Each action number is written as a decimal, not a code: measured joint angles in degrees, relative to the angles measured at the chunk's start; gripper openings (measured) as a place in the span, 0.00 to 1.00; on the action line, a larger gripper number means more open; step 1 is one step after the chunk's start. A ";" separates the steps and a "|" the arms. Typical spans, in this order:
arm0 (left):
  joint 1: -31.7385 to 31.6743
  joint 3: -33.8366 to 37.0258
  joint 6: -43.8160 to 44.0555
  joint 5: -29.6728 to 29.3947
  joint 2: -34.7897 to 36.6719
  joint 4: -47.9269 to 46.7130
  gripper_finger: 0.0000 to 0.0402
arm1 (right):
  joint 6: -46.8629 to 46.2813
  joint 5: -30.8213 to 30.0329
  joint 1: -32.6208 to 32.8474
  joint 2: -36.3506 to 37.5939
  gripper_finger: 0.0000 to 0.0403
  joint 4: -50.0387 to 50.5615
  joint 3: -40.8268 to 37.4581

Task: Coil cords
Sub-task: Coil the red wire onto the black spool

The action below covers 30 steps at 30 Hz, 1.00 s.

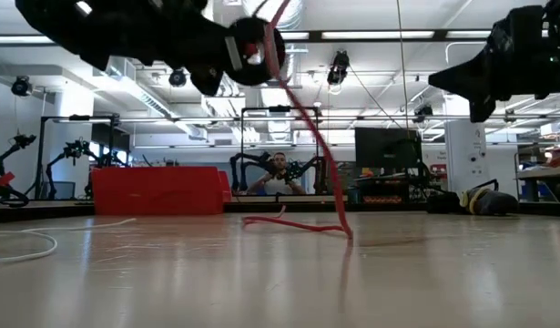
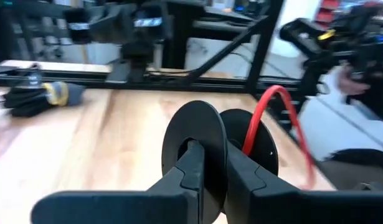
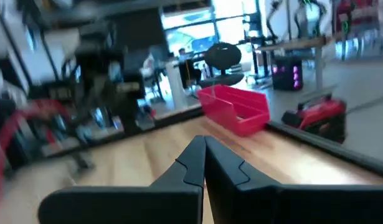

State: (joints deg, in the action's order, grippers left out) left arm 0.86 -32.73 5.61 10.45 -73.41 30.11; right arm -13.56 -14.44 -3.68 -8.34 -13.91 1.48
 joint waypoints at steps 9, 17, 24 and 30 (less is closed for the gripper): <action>-2.85 -1.94 -2.83 -1.37 -3.25 0.91 0.01 | -8.39 -0.56 0.46 -6.57 0.00 -2.27 0.03; -7.48 -4.09 -4.06 -3.14 -6.31 0.85 0.00 | -7.27 -0.62 2.67 -26.76 0.00 -27.31 0.00; -9.76 -6.51 -4.07 -4.14 -8.10 0.69 0.00 | -5.94 1.09 3.45 -46.36 0.11 -41.76 5.19; -9.39 -10.67 -5.38 -3.92 -9.41 -0.22 0.00 | -1.56 3.05 4.10 -62.09 0.24 -41.80 16.45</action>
State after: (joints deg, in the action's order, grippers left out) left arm -8.53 -43.40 0.23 6.52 -82.81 29.90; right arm -15.12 -11.39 0.42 -70.43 -55.71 17.92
